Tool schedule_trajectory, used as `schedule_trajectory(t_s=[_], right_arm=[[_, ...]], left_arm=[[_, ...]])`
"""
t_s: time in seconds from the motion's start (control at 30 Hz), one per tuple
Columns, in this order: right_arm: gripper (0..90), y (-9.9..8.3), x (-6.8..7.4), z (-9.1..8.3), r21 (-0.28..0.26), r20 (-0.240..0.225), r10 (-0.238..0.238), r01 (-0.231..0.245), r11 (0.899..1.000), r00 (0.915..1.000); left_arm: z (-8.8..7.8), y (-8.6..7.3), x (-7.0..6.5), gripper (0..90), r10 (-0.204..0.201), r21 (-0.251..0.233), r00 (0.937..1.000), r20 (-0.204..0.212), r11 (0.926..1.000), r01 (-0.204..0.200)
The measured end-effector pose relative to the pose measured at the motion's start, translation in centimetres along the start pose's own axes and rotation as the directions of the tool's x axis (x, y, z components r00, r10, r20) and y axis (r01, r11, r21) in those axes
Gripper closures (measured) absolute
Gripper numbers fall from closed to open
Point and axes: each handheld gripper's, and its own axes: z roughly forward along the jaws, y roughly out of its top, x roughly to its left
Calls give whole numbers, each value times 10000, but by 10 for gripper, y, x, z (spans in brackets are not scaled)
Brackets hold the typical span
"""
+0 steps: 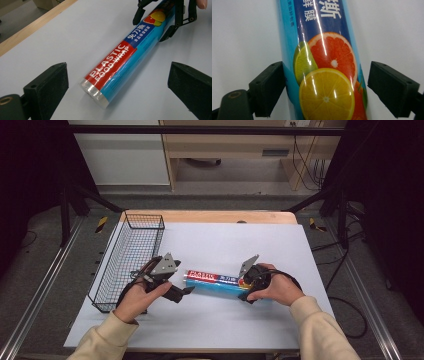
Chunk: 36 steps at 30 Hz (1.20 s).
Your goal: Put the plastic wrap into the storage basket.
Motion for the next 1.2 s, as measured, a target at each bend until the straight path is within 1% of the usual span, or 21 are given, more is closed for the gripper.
schedule_trajectory(t_s=[0.07,0.23,0.33,0.37,0.47,0.5,0.57,0.6,0.67,0.7,0.77,0.8,0.83,0.87,0.93,1.0,1.07,1.13,1.17,1.2], right_arm=[[167,0,0,1,59,-26,68,-67,10000,10000],[183,1,0,2,209,-19,15,-15,9998,10000],[208,2,0,3,296,-39,-13,14,9996,10000],[229,2,2,4,437,-24,-120,121,9990,9999],[256,3,3,5,573,-36,-98,100,9983,9999],[270,3,3,6,645,-37,-165,167,9978,9999],[273,4,4,6,684,-38,-121,124,9976,9999],[277,4,3,6,677,-58,-208,211,9975,9998],[281,4,3,6,685,-64,-143,147,9975,9999],[287,3,3,6,629,-51,-283,286,9976,9996],[289,3,4,5,614,-31,-298,299,9977,9996],[291,3,5,5,612,0,-277,277,9977,9996],[295,3,6,5,573,98,-454,448,9974,9989],[295,3,6,5,573,98,-454,448,9974,9989],[300,3,7,4,576,158,-657,647,9962,9977],[300,3,8,4,564,193,-644,632,9964,9977],[302,3,9,4,523,258,-752,738,9959,9968],[303,3,11,3,478,370,-761,743,9961,9964],[304,4,13,1,471,476,-897,874,9951,9948],[304,4,13,1,471,476,-897,874,9951,9948]], left_arm=[[0,0,0,34,-15,9,10000,-10,10000,15],[-1,0,0,34,-35,-5,10000,11,10000,35],[-1,0,1,34,-36,4,10000,-10,10000,36],[-1,0,1,34,-59,26,10000,6,10000,59],[-2,0,2,34,-46,32,10000,9,10000,46],[-2,0,2,34,-45,34,10000,3,10000,45],[-2,0,2,34,-42,33,10000,-10,10000,42],[-2,0,2,34,-41,38,10000,6,10000,41],[-2,0,2,34,-40,44,10000,16,10000,40],[-2,0,1,34,-30,53,10000,17,10000,30],[-3,0,2,34,-21,56,10000,12,10000,21],[-3,0,2,34,-28,56,10000,-9,10000,28],[-3,0,2,34,-59,66,10000,-26,10000,59],[-3,0,2,34,-59,66,10000,-26,10000,59],[-4,0,3,34,-58,80,10000,-22,10000,58],[-5,0,4,34,-62,73,10000,-50,10000,63],[-5,0,5,34,-50,83,10000,-74,10000,51],[-6,0,6,34,-92,56,9999,-79,9999,93],[-6,-1,6,34,-97,86,9999,-128,9999,98],[-6,-1,6,34,-97,86,9999,-128,9999,98]])
